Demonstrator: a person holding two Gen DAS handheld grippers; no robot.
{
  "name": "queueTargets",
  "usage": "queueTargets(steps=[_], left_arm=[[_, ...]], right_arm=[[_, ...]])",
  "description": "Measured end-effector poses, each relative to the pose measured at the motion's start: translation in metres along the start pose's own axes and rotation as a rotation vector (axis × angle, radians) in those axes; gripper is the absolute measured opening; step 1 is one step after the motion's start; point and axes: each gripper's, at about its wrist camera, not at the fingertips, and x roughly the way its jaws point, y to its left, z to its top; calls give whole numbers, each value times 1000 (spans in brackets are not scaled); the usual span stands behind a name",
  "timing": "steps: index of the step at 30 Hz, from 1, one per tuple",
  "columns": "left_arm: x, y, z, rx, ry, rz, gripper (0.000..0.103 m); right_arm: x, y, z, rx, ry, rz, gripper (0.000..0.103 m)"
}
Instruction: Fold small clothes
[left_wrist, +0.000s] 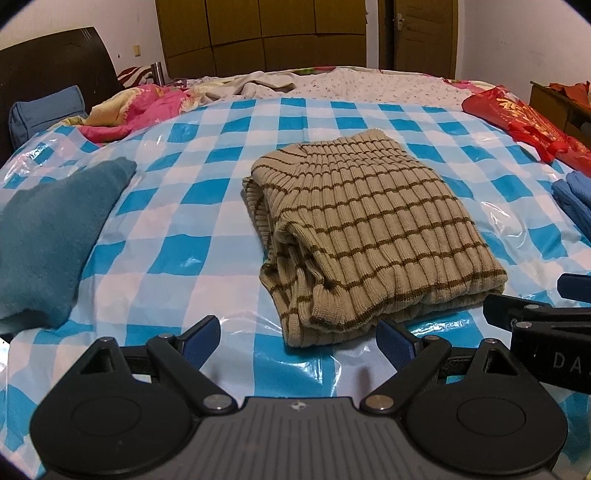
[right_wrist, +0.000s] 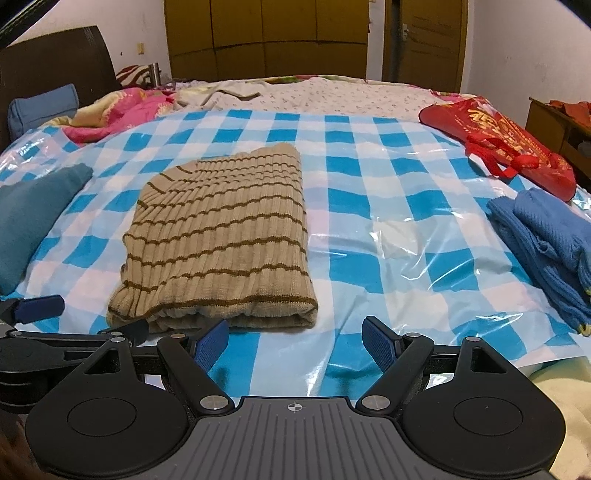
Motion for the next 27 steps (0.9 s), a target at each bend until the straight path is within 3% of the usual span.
queueTargets(steps=[27], left_arm=[[6, 1, 0, -3, 23, -3, 100]], right_arm=[[6, -2, 0, 14, 22, 1, 81]])
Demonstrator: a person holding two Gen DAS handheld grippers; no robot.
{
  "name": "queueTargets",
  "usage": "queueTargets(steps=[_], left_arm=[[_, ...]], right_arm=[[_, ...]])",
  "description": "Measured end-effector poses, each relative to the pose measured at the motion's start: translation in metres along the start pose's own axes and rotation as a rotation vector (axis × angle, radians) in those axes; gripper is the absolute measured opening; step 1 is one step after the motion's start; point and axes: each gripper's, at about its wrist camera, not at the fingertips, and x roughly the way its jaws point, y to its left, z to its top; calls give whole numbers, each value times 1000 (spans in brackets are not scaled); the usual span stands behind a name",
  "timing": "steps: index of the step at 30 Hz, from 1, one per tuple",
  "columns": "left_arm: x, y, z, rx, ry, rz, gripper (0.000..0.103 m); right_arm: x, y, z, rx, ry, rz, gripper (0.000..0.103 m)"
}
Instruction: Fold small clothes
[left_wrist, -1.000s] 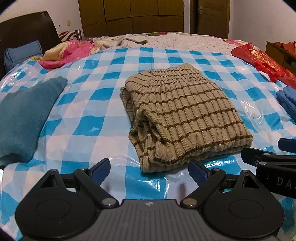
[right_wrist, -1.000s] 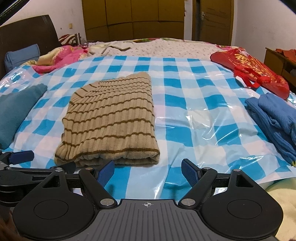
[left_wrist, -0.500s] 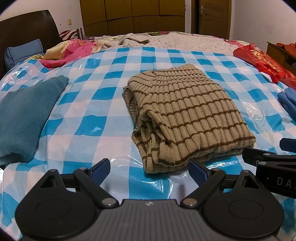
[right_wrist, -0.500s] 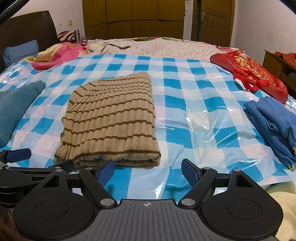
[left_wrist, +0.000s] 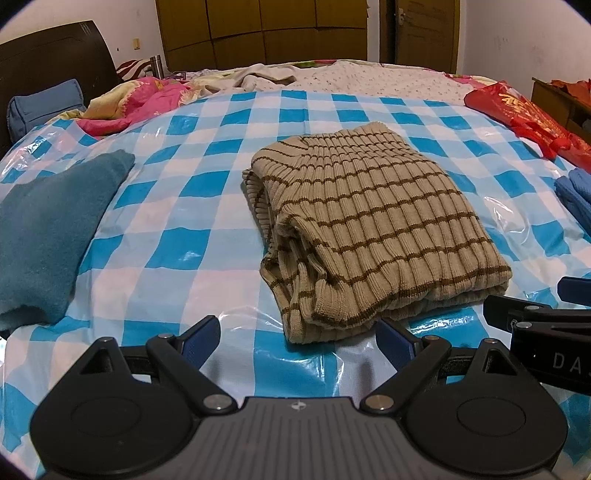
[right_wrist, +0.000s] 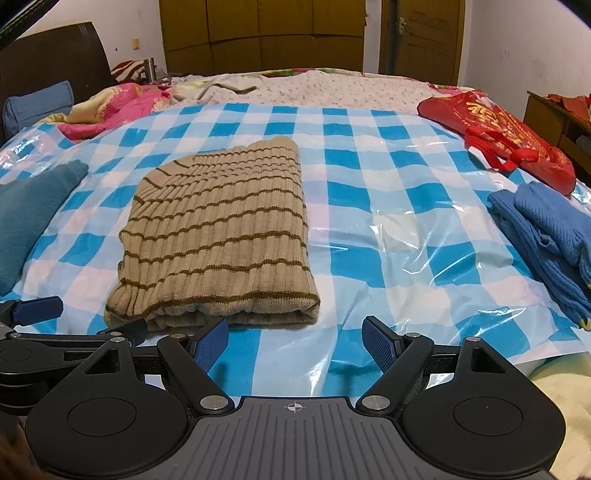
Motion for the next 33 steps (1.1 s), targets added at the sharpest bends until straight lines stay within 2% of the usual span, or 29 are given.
queueTargets(steps=[33], left_arm=[[2, 0, -1, -12, 6, 2, 100]], right_arm=[[3, 0, 0, 11, 2, 15, 81]])
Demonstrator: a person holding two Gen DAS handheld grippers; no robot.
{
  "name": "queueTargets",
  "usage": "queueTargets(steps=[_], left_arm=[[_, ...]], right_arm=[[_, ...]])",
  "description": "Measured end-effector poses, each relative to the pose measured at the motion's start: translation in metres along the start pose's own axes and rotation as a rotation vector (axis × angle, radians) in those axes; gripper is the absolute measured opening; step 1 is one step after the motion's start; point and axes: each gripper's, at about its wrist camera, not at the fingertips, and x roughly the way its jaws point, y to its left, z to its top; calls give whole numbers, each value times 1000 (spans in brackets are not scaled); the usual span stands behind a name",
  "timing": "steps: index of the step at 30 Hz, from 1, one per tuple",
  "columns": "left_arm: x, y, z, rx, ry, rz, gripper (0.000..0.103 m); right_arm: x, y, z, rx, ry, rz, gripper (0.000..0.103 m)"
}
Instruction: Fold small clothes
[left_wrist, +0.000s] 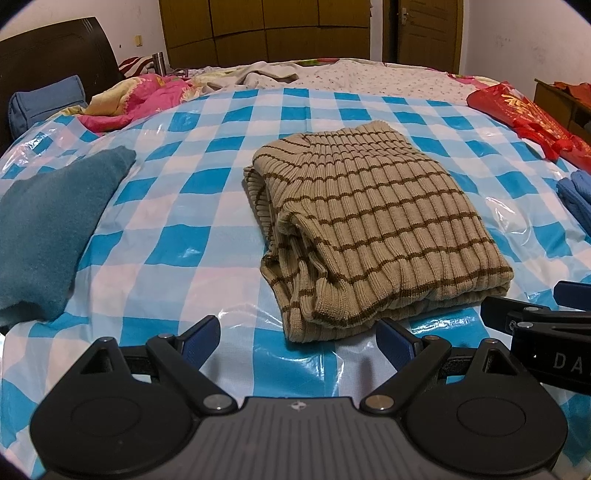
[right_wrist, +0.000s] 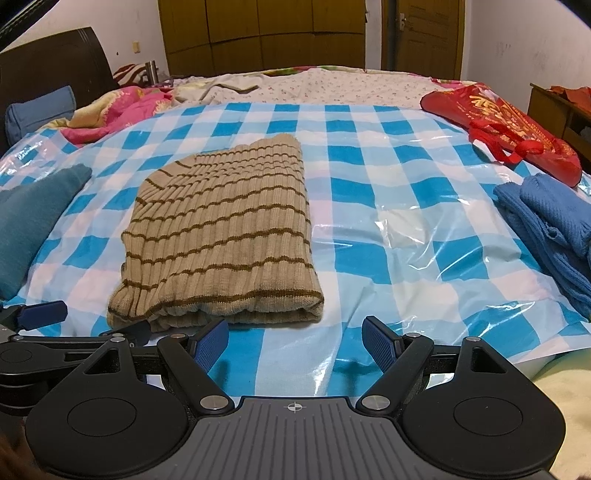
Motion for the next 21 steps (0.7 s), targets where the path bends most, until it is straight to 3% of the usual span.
queueTargets(steps=[21], left_arm=[[-2, -5, 0, 19, -19, 41, 100]], right_arm=[[3, -7, 1, 20, -14, 64, 81]])
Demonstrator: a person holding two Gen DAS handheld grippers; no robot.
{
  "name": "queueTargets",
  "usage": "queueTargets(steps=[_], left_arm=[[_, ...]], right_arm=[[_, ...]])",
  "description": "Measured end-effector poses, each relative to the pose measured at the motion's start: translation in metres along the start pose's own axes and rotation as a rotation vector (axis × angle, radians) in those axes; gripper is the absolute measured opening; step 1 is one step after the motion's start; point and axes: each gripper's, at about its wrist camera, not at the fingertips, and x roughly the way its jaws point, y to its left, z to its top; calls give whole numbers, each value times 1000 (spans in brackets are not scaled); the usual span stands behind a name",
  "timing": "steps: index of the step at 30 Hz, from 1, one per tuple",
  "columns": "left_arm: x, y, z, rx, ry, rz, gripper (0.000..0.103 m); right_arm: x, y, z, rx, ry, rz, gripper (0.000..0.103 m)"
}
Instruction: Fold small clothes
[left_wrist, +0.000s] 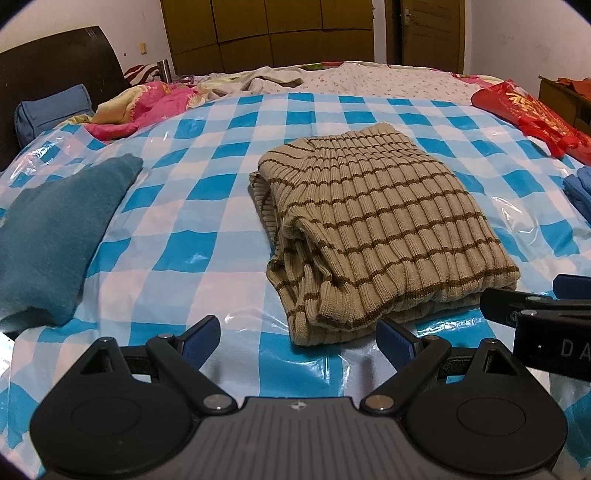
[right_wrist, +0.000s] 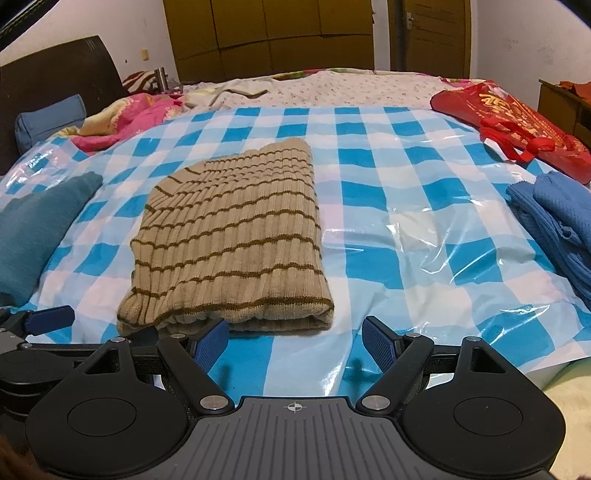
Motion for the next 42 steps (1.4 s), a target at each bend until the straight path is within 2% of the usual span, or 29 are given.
queueTargets(steps=[15, 23, 28, 42], left_arm=[[0, 4, 1, -30, 1, -22, 100], [-1, 9, 2, -50, -1, -50, 101], [3, 14, 3, -79, 30, -69, 101], [4, 16, 3, -91, 43, -77, 101]], right_arm=[[-3, -2, 3, 11, -22, 25, 81], [-3, -2, 3, 11, -23, 10, 81], [-4, 0, 6, 2, -24, -1, 81], [-3, 3, 6, -11, -14, -6, 82]])
